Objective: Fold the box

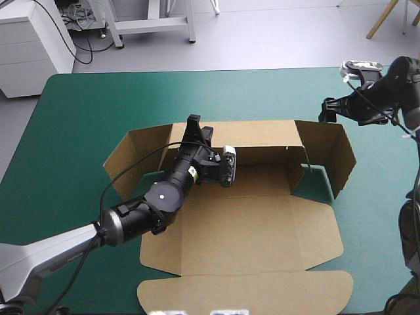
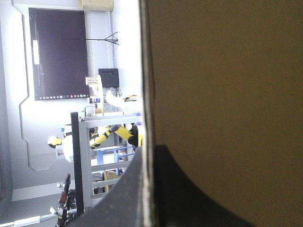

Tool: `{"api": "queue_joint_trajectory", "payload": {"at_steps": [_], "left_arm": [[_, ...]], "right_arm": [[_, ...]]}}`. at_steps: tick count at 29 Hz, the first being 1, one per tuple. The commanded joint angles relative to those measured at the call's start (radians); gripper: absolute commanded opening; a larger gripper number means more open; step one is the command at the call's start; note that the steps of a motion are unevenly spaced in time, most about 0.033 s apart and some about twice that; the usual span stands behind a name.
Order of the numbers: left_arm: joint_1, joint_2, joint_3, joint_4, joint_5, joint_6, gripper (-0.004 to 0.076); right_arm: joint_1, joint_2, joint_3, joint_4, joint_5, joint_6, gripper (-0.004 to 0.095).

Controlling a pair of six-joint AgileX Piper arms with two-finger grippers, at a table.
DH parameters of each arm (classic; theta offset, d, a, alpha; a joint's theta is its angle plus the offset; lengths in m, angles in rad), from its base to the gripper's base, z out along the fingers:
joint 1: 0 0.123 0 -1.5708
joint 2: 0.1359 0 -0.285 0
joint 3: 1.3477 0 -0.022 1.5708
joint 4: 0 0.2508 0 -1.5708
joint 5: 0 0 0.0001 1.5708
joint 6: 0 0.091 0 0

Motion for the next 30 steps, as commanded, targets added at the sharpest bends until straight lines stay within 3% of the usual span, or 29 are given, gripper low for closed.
{"api": "queue_joint_trajectory", "payload": {"at_steps": [1, 12, 22, 30], "left_arm": [[0.001, -0.038, -0.028, 0.110, 0.025, -0.017, -0.0010], [0.001, -0.038, -0.028, 0.110, 0.025, -0.017, -0.0010], [0.001, -0.038, -0.028, 0.110, 0.034, -0.054, -0.0010], [0.001, -0.038, -0.028, 0.110, 0.034, -0.054, -0.0010]], "right_arm": [[-0.057, -0.094, 0.033, 0.106, -0.027, -0.036, 0.0847], [-0.078, -0.253, 0.330, 0.182, -0.057, -0.110, 0.0833], [-0.075, -0.492, 0.648, 0.195, -0.236, -0.138, 0.0833], [-0.071, -0.603, 0.855, 0.357, -0.393, -0.341, 0.0833]]}}
